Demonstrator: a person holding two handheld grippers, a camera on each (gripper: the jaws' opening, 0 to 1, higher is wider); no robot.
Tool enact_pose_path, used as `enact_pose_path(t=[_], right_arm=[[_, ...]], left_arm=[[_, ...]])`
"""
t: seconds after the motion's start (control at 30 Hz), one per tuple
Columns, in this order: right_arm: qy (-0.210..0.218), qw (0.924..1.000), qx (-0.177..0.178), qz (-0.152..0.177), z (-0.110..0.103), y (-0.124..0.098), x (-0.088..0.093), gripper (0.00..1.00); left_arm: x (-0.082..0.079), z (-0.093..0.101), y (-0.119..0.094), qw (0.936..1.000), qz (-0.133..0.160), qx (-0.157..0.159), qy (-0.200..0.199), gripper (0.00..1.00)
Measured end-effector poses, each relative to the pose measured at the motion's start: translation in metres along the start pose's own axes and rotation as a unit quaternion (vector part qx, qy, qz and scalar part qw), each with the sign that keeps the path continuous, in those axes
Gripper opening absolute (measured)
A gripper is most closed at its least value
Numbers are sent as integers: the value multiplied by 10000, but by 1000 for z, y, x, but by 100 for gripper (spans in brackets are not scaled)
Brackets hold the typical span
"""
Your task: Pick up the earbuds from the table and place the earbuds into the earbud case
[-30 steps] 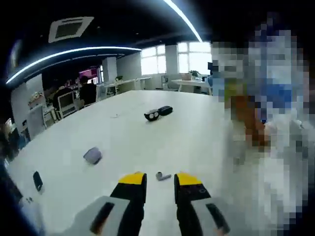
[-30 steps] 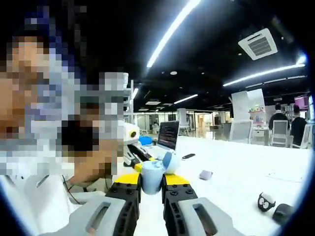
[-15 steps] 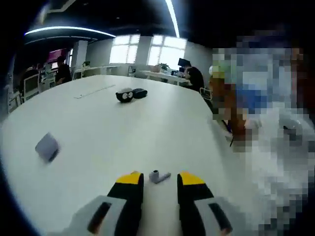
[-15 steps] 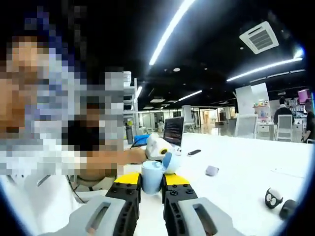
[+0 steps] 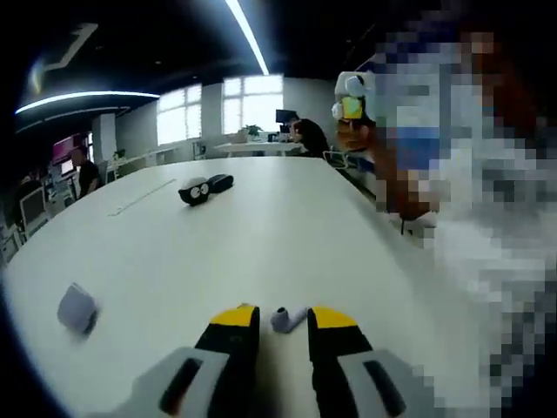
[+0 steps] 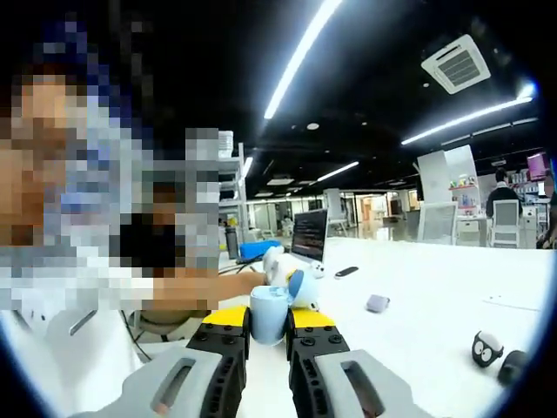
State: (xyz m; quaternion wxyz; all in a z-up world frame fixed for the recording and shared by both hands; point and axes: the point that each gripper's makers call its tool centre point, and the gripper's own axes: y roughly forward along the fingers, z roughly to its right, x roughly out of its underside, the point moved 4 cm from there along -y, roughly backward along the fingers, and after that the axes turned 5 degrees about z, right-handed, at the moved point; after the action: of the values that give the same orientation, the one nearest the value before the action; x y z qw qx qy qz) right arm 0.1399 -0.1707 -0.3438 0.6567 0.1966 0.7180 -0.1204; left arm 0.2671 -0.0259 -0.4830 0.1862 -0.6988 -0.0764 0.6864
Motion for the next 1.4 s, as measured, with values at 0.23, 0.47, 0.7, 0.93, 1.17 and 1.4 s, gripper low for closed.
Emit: enact_pose_path(t=[0.23,0.47,0.7,0.93,1.17,1.4], right_arm=[[72,10000,17,-48,3,0,3,15],[115,9999,4,-62,3,1,5,15],[116,9998,45,-159,7,2,13,15],[36,9995,16,-317,4,3,26,15],[-66,9990,-42,-439,-1,3,27,15],[20,9983,-134,-571,-5,8,33,15]], left_arm=[[6,4,5,9997,-54,124,218,14],[5,1,5,9999,-36,33,160,13],[-19,9,-6,9995,-38,-270,147,13],[-69,33,-22,9917,-364,-475,1138,13],[-115,64,-27,9760,-726,-444,2003,13],[-145,85,-31,9629,-1026,-292,2480,13]])
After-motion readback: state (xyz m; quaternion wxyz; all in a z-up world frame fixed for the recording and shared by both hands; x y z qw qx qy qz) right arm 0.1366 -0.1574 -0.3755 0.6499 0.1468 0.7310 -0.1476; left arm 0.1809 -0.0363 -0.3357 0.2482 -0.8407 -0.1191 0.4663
